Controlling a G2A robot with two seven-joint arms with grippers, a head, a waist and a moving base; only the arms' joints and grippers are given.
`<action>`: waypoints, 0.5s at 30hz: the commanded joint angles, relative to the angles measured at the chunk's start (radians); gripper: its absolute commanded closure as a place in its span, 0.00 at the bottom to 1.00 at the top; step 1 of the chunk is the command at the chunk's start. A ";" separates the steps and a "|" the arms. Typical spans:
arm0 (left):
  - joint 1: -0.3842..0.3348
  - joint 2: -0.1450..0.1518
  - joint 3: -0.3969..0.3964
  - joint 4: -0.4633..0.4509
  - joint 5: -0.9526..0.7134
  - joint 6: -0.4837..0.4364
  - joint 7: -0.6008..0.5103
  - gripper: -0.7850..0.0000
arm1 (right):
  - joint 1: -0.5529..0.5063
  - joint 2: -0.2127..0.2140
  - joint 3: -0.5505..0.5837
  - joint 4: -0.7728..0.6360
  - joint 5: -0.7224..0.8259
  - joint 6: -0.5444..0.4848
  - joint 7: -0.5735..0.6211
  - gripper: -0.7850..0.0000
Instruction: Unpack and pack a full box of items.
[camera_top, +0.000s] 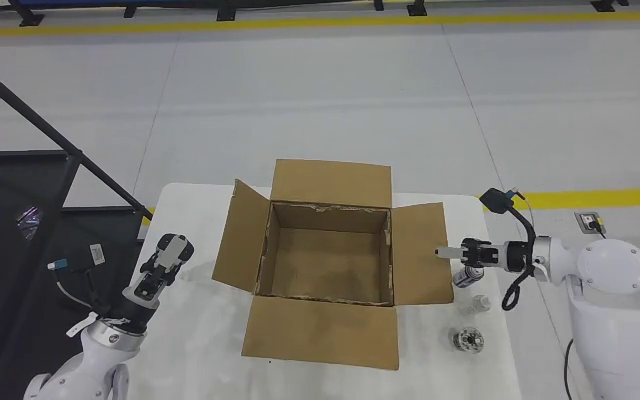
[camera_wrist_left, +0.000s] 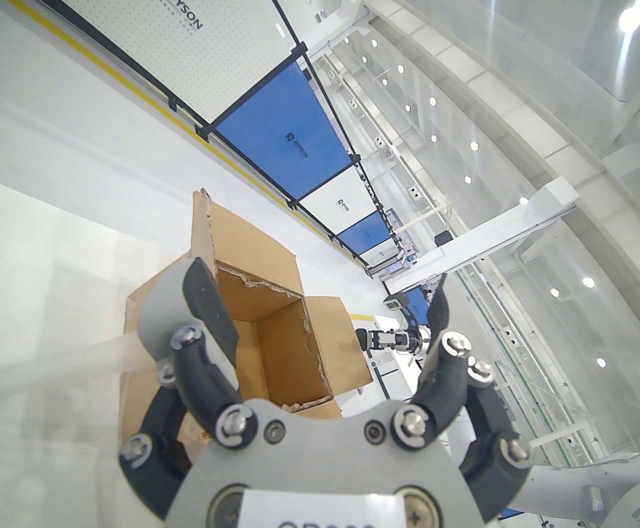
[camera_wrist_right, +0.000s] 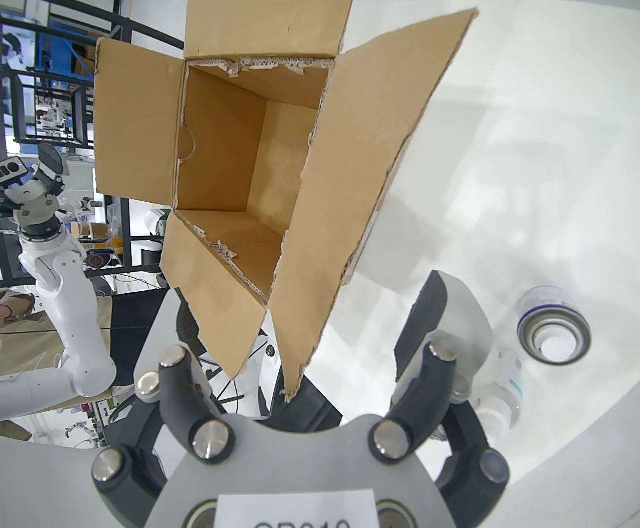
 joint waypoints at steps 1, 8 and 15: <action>0.000 0.000 0.000 0.000 0.000 0.000 0.000 0.00 | -0.005 0.000 0.001 -0.004 0.000 0.000 -0.001 0.00; 0.000 0.000 0.000 0.000 0.000 0.000 0.000 0.00 | -0.037 -0.002 -0.049 -0.032 0.000 0.021 -0.103 0.00; 0.000 0.000 0.000 0.000 0.000 0.000 0.000 0.00 | -0.026 -0.003 -0.138 -0.028 -0.013 0.075 -0.165 0.00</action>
